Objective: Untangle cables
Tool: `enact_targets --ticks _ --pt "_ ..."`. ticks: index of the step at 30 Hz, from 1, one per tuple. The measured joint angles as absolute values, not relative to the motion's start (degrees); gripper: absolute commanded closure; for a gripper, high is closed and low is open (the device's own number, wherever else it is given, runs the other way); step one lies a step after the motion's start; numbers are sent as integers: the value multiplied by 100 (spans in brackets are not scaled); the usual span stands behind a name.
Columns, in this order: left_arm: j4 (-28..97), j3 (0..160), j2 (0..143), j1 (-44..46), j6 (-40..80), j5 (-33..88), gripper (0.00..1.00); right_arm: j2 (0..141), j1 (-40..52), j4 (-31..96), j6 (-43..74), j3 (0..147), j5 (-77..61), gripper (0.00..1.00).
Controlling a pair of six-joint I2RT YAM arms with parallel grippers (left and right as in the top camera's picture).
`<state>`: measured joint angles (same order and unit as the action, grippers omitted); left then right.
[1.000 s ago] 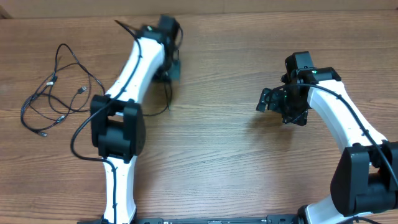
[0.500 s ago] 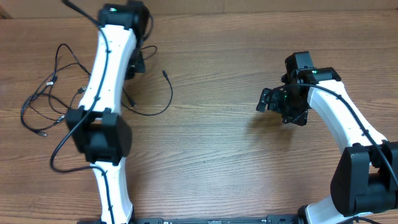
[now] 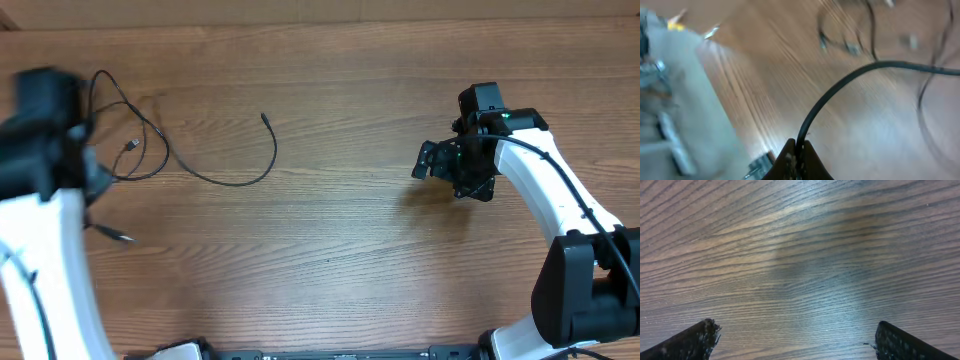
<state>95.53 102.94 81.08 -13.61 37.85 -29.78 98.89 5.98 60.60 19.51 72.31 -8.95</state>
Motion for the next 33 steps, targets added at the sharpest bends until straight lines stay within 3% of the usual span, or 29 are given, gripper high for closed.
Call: enact_targets --ticks 4,10,18,24,25,27,30,33 --pt "8401 10276 7846 -2670 4112 -3295 96 9889 600 6012 1951 7231 -899 1" --pt "6372 10228 8169 -3498 3879 -4099 96 9889 598 5988 1951 7231 -899 1" --pt "6202 10230 9443 -3599 3861 -3450 96 9889 598 5913 1951 7231 -961 1" --pt "6346 10228 10709 -3409 3555 -1804 95 9889 598 5902 1949 7231 -1009 1" --pt "6381 10228 10829 -3356 3468 -1573 74 9889 600 5900 1949 7231 -1011 1" --pt "6458 10228 11155 -3194 3234 -1041 22 9889 598 5898 1949 7231 -1011 1" --pt "6556 10226 11662 -2893 2910 -589 12 9889 600 5905 1949 7231 -1011 1" --pt "6707 10226 11902 -2714 2783 -421 12 9889 600 5902 1946 7231 -1011 1"
